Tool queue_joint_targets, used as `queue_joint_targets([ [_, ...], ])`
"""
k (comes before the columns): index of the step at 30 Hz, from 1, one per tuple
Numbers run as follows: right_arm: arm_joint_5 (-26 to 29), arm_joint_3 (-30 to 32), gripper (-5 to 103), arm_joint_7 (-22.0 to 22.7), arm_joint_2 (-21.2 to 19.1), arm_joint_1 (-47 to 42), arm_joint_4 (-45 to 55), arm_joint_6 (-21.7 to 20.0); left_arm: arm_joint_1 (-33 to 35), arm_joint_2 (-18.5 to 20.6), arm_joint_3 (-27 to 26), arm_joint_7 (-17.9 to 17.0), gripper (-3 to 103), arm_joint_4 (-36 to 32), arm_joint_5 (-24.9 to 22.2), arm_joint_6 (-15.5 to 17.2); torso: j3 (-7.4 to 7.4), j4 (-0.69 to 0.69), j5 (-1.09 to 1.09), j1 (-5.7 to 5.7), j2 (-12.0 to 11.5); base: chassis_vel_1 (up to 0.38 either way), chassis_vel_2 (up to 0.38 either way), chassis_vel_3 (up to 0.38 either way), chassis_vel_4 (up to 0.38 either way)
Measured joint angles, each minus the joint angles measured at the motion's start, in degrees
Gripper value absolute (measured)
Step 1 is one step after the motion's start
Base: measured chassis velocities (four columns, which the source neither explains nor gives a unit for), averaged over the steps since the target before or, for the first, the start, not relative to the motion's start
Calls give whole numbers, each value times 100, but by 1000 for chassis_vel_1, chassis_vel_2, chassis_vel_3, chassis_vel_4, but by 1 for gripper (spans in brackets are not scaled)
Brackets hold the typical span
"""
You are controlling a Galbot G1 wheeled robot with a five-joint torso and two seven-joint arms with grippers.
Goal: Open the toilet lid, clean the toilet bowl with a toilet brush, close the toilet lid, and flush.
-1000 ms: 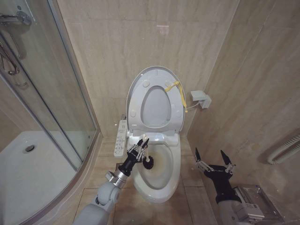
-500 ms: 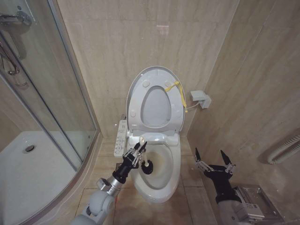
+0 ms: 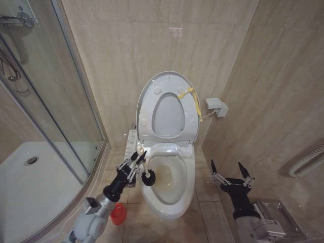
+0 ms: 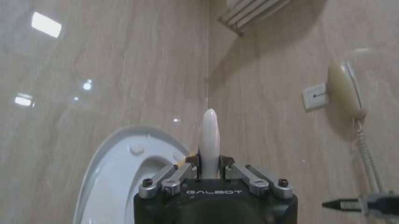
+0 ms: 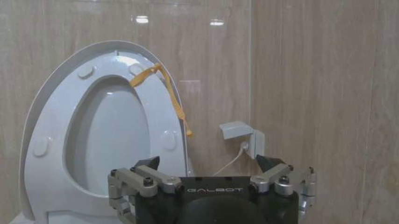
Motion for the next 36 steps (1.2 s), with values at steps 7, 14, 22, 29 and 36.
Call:
queue_joint_targets([
  [7, 0, 0, 100, 0, 0, 0, 0, 0, 355, 125, -494, -144, 20, -529, 80, 80, 0, 0, 0, 0, 0, 0, 0, 0, 0],
  [14, 0, 0, 100, 0, 0, 0, 0, 0, 909, -121, -1092, -504, 20, -952, 263, 195, 0, 0, 1, 0, 0, 0, 0, 0, 0],
  [22, 0, 0, 100, 0, 0, 0, 0, 0, 1655, -760, -1587, -747, 20, -940, 602, 107, 0, 1, 2, 0, 0, 0, 0, 0, 0],
  [29, 0, 0, 100, 0, 0, 0, 0, 0, 1826, -1165, -1904, -1000, 20, -106, 778, -297, 0, 1, 1, 0, 0, 0, 0, 0, 0],
  [36, 0, 0, 100, 0, 0, 0, 0, 0, 1389, -1201, -1923, -1229, 20, 1262, 772, -627, 0, 0, 1, 0, -1, 0, 0, 0, 0],
])
